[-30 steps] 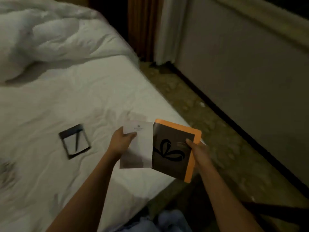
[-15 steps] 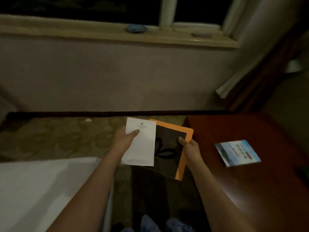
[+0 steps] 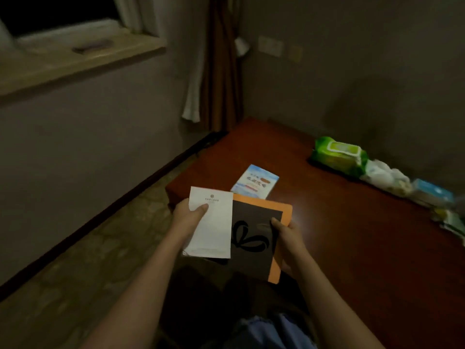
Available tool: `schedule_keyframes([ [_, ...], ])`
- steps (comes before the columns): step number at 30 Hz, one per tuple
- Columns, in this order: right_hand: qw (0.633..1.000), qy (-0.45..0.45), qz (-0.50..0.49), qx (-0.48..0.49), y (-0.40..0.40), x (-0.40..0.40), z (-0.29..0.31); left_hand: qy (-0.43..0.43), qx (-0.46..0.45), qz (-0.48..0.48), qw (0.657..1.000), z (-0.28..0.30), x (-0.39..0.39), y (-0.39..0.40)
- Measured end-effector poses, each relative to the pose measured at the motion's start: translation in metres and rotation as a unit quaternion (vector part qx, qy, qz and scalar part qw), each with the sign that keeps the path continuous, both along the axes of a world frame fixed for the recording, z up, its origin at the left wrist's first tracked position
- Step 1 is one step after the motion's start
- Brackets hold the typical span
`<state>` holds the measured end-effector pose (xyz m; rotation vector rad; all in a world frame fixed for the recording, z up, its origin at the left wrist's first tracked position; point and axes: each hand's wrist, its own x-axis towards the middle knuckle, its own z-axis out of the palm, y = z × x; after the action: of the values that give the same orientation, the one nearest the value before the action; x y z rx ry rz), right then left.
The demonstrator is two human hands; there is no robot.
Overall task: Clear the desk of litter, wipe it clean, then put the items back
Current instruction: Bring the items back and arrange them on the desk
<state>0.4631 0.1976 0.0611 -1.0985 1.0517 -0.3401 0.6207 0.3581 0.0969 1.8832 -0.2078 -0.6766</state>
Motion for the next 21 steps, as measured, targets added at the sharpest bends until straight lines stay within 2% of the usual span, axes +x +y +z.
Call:
schedule_keyframes([
  [6, 0.988, 0.032, -0.148, 0.015, -0.047, -0.047, -0.010, 0.026, 0.028, -0.131, 0.991, -0.024, -0.004, -0.081],
  [9, 0.982, 0.051, -0.183, 0.012, -0.086, -0.053, -0.023, 0.032, 0.045, -0.164, 0.985, -0.035, -0.006, -0.123],
  [15, 0.981, 0.073, -0.177, 0.034, -0.141, -0.035, -0.046, 0.072, 0.092, -0.206, 0.971, -0.058, -0.006, -0.192],
  [21, 0.981, 0.105, -0.156, 0.042, -0.166, -0.027, -0.053, 0.056, 0.117, -0.256, 0.958, -0.074, -0.017, -0.231],
])
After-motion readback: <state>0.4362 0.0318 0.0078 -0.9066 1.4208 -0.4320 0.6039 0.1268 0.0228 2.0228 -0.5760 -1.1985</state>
